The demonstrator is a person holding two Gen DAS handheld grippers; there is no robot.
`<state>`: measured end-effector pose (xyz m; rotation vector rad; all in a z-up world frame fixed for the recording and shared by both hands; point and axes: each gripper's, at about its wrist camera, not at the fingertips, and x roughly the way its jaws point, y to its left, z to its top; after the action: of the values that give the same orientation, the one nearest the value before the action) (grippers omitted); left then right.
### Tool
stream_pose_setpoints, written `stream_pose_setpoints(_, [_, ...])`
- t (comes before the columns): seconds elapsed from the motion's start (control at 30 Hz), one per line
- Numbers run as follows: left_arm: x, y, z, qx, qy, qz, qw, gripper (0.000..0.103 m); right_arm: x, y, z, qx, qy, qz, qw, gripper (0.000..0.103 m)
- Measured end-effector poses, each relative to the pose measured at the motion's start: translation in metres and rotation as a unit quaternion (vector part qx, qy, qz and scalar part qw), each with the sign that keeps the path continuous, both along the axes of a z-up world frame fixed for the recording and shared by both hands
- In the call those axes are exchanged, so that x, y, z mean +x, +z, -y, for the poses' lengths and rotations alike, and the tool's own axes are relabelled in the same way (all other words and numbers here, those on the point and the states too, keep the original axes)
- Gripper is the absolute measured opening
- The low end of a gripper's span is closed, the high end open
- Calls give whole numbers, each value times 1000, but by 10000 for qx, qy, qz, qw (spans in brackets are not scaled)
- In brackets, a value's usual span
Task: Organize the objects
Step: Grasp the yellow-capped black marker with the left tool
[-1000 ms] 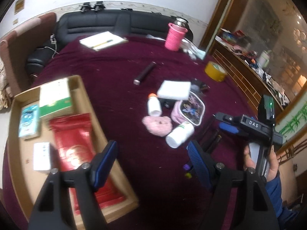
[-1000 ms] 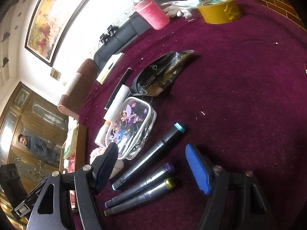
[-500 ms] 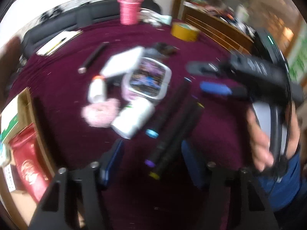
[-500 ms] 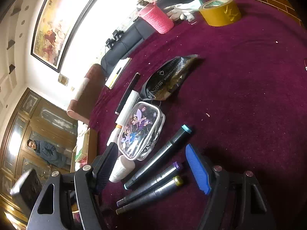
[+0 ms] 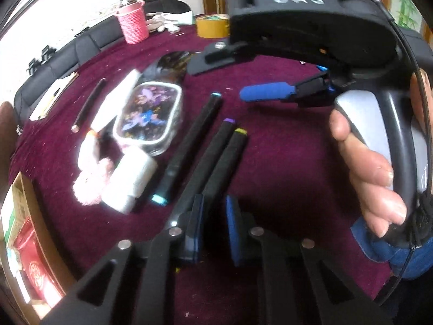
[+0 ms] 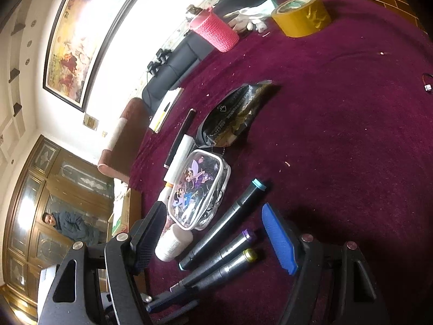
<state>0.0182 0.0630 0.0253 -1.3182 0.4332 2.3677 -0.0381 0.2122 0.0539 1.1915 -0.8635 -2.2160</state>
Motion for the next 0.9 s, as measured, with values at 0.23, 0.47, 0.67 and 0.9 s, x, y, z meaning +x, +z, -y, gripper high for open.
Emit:
stream_pose_setpoints(0.23, [-20,-1,-17,80,-61,-63,9999,16,0,0,-7,-48,-160,4,9999,78])
stream_pose_setpoints(0.47, [-24,-15,-6,282,140,115,9994,23,-1,-1,-12,-123,-253,31,9996,79])
stream_pose_setpoints(0.67, [-18,-15,31,1264,380,678,9889,14,-2,-1,-15,-159,-301,29,9994,79])
stream_pose_setpoints(0.9, [10,-13,63,1461,897,723,9825,14,-3,-4,-6,-121,-73,117,9998,79])
